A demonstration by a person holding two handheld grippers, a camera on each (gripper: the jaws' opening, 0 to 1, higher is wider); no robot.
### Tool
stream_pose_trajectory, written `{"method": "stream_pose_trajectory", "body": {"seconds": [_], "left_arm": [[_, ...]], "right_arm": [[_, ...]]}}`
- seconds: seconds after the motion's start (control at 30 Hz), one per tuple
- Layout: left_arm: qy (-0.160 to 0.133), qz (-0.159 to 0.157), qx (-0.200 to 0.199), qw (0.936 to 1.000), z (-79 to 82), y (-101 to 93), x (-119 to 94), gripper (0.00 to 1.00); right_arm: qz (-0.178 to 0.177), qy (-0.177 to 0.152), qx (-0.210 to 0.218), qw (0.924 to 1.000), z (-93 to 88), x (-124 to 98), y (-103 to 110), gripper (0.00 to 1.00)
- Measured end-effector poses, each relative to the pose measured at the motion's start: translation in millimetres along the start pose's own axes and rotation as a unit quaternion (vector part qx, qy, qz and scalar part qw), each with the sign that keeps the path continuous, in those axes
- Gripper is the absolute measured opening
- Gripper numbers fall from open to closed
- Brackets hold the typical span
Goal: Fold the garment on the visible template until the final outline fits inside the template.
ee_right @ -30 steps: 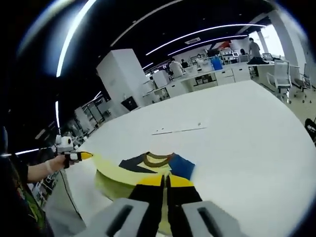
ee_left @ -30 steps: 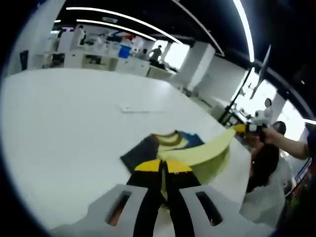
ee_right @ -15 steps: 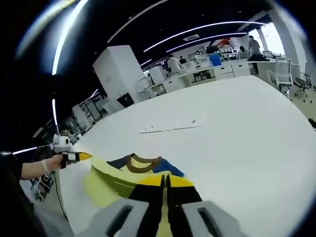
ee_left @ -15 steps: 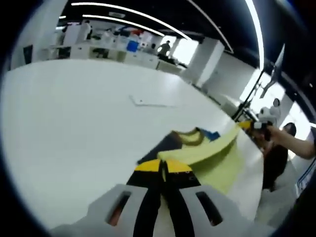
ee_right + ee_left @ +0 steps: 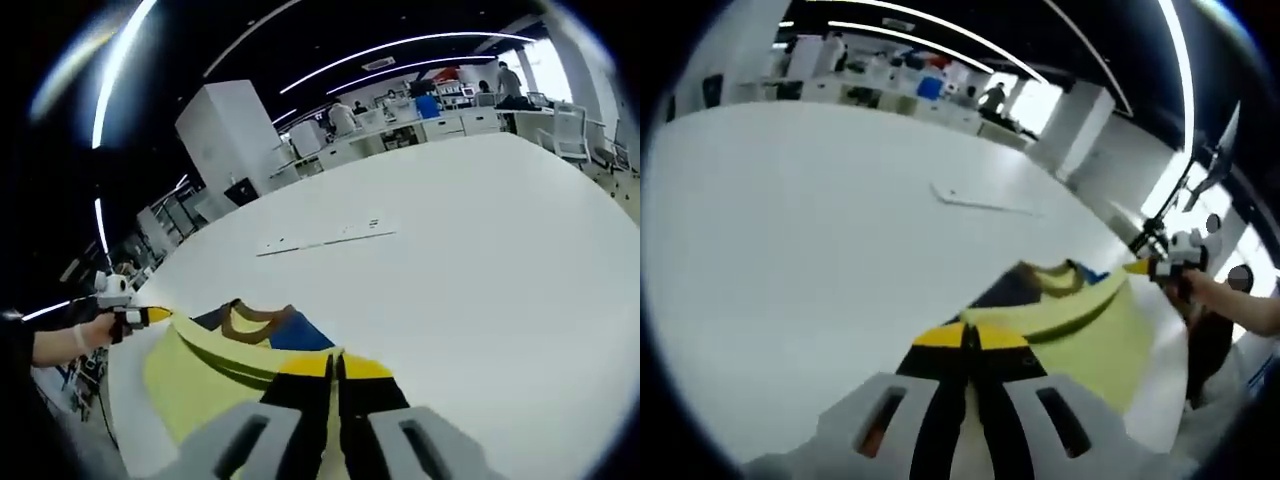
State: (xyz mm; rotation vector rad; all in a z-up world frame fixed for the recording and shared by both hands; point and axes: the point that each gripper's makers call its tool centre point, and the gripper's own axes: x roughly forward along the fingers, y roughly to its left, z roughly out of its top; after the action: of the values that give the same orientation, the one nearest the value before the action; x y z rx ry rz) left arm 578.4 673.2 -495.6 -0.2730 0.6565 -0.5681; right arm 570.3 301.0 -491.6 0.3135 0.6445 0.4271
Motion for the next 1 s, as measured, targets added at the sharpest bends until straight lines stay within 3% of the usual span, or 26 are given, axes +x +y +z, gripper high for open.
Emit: {"method": "stream_pose_trajectory", "body": {"seconds": [0.13, 0.23, 0.27, 0.33, 0.5, 1.0], "left_arm": [[-0.045, 0.0, -0.007, 0.999, 18.3, -1.6, -4, 0.0], [-0.041, 0.019, 0.01, 0.9989, 16.6, 11.1, 4, 0.0], [-0.038, 0.024, -0.008, 0.999, 14.5, 19.4, 10, 0.0], [-0.046, 0.028, -0.033, 0.998, 12.5, 17.6, 12, 0.0], [-0.054, 0.036, -0.034, 0.9973, 18.7, 28.9, 22, 0.0], [-0.026, 0.051, -0.013, 0.9983, 3.7, 39.9, 35, 0.0]], "right_arm": [[0.011, -0.026, 0.002, 0.9996, 14.0, -1, 6, 0.0], [0.013, -0.032, 0.012, 0.9993, 12.7, 4, 2, 0.0], [0.011, -0.03, 0.024, 0.9992, 9.3, 10, -2, 0.0], [0.006, -0.032, 0.03, 0.999, 7.5, 16, -5, 0.0], [0.002, -0.035, 0.035, 0.9988, 5.2, 20, -6, 0.0], [-0.01, -0.005, 0.03, 0.9995, -13.9, 32, -16, 0.0]]}}
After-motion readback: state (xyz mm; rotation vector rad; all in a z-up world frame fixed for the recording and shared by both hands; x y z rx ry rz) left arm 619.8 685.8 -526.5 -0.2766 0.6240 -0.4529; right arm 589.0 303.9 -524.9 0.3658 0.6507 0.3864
